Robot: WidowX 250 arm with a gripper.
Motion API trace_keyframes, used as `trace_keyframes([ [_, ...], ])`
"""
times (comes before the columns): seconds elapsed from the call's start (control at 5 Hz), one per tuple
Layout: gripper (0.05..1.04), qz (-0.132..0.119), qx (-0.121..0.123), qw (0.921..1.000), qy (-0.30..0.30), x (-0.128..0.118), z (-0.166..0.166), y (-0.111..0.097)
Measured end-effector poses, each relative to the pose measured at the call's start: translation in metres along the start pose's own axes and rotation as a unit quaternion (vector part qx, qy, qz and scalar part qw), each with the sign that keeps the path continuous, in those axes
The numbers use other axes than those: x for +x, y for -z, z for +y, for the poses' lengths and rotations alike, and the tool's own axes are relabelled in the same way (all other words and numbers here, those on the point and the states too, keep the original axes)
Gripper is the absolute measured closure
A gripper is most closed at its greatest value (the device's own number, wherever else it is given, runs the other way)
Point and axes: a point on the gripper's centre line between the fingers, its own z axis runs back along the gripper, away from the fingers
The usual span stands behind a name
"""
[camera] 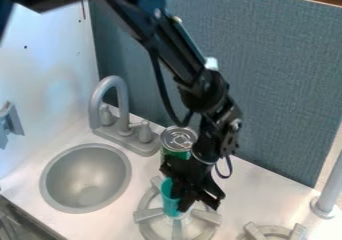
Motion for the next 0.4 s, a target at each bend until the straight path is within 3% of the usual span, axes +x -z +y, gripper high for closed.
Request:
trace_keyframes([
  [0.2,0.965,-0.007,-0.010,0.9999,-0.007,-0.019,0.011,-0.025],
  [0.4,0.965,0.025,-0.020,0.9992,-0.024,-0.050,0.033,-0.037],
])
